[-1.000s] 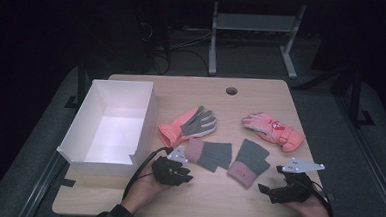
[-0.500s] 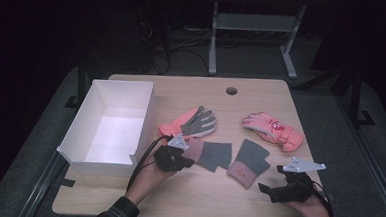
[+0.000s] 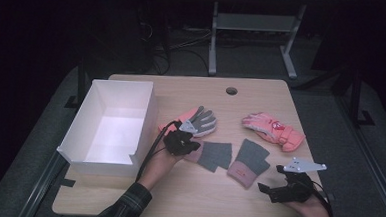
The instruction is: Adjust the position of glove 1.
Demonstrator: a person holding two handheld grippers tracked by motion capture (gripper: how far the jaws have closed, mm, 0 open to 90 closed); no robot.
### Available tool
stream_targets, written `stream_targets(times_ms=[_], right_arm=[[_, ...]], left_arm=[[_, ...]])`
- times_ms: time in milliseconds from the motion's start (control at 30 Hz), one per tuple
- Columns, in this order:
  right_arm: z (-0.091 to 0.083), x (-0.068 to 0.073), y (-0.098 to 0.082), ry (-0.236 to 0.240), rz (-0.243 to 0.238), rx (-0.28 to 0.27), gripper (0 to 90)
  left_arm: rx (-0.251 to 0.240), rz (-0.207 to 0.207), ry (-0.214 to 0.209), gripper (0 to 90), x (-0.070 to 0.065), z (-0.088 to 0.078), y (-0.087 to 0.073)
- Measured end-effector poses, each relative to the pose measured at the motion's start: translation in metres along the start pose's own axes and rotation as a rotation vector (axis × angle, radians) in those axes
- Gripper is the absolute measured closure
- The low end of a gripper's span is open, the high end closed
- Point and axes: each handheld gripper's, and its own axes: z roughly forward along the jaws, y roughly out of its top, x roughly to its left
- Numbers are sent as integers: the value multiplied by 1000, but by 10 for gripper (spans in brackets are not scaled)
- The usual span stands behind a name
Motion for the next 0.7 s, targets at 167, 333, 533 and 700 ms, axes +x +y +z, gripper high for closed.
stream_targets(times_ms=[167,333,533,700], right_arm=[[0,0,0,4,-1,-2,28],[0,1,0,10,-7,-2,28],[0,1,0,7,-8,-8,29],[0,0,0,2,-7,-7,29]], left_arm=[[13,-13,32,898,6,11,3],[79,-26,41,899,10,20,-2],[95,-40,32,899,10,20,-4],[110,-57,26,899,3,16,-7]])
